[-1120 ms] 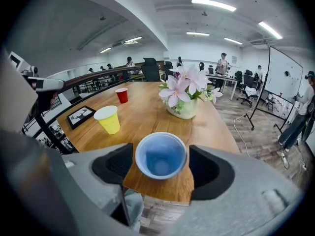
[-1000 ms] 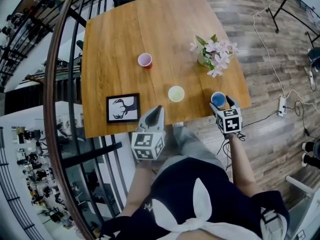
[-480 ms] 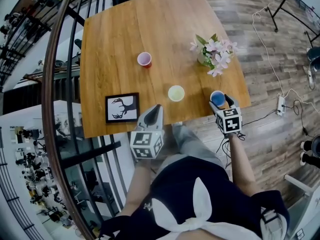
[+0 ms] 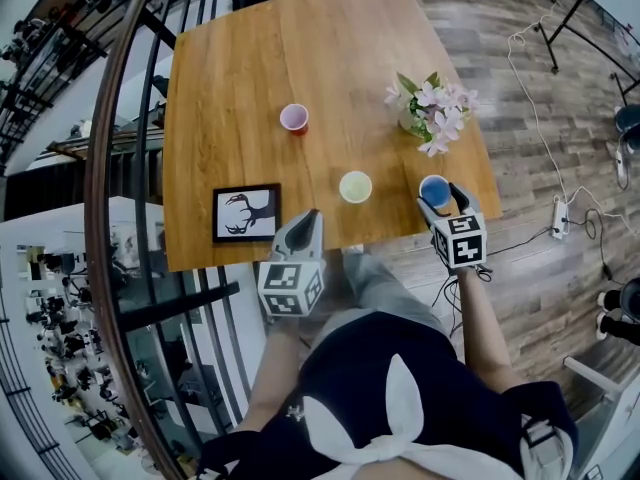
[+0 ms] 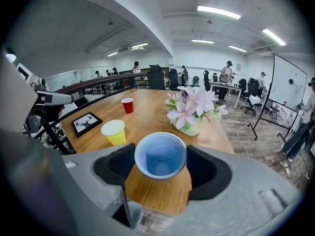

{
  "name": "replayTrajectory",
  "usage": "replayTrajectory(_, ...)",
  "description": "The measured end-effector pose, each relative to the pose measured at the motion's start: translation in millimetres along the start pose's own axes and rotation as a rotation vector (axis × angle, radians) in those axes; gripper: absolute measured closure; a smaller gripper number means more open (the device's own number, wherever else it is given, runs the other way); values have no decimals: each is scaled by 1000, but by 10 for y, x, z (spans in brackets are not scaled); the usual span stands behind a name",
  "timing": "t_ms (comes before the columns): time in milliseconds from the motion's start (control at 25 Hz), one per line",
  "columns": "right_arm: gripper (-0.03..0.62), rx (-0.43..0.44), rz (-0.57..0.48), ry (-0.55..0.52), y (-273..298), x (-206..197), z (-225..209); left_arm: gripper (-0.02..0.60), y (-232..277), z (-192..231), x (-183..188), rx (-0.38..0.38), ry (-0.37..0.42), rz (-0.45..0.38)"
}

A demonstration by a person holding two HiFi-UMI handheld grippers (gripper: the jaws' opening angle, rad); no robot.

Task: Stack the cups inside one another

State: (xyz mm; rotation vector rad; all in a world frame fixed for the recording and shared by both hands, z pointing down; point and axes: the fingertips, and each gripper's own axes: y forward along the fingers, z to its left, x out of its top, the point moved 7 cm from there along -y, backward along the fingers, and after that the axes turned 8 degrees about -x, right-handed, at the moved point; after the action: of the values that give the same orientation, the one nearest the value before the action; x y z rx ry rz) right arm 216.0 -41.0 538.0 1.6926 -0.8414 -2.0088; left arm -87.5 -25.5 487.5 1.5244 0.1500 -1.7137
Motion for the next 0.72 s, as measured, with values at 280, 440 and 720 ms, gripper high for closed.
replayTrajectory(280,269,43,-77,10,-238,343,100,553,-107,30,24,16,-1,-15)
replayTrajectory(440,269,69,-126,-7,-386,536,197,554,-160,47,39,25,-4,-21)
replayTrajectory(720,269,118,-166,-49,-526,703,376,553,-266,89,9,41,-21,-28)
